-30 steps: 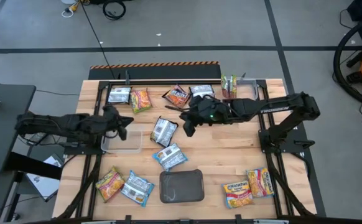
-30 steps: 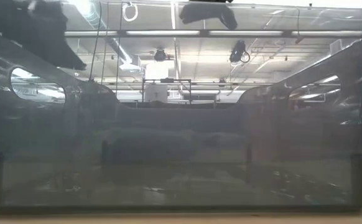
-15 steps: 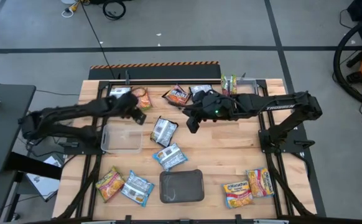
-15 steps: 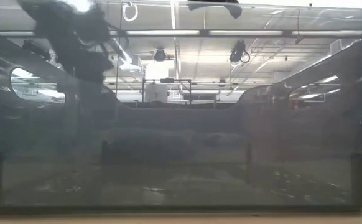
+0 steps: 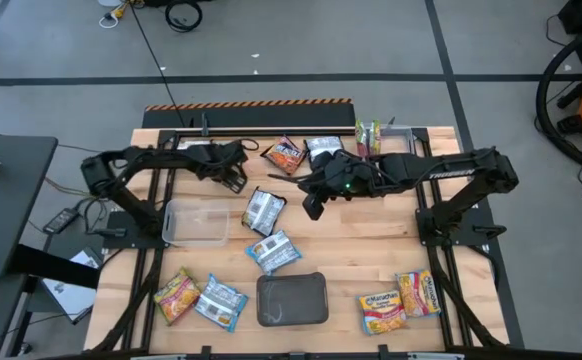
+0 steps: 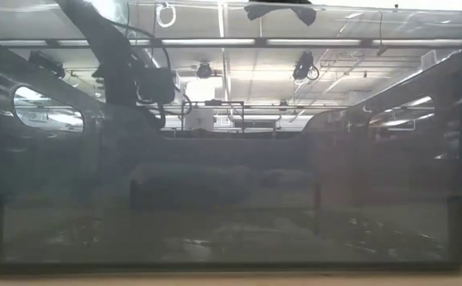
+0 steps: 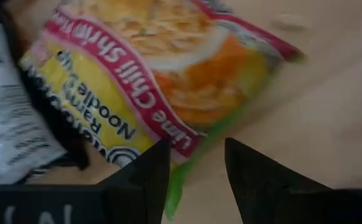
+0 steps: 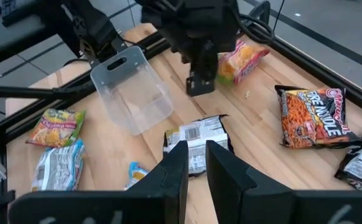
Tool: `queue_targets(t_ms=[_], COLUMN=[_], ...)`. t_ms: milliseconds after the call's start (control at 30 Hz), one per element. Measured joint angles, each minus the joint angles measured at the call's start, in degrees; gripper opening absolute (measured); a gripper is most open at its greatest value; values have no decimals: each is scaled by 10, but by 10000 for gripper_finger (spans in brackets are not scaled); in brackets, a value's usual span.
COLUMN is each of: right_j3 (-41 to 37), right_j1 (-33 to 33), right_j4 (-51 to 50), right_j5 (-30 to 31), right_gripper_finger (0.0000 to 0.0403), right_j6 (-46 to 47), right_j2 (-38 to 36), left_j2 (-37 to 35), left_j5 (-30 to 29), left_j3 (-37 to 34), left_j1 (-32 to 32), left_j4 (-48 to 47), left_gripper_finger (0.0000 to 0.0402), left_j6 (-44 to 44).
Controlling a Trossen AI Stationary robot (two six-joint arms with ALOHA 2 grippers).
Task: Sort Maruchan noodles
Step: Put the green noodle pack into the top transparent bin
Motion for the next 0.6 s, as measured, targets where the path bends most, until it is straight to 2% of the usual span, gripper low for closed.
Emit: queue_targets(t_ms=[133, 333, 433, 600], right_j3=[0, 0, 0, -1], right_j1=[4, 5, 5, 5], right_j4=[-5, -6, -7, -10], right_j5=[-1, -1, -5, -18], right_gripper_finger=[62, 62, 62, 62], right_j6=[0, 0, -5, -19], right_j2=[0, 0, 0, -7], left_j2=[21, 28, 29, 38], left_j5=[-39, -53, -53, -49], left_j3=[1, 1, 1, 1], left_j1=[0, -6, -5, 8], left_j4=[11, 47, 72, 95], left_gripper_finger=[160, 149, 111, 15], left_j6=[-2, 11, 12, 34])
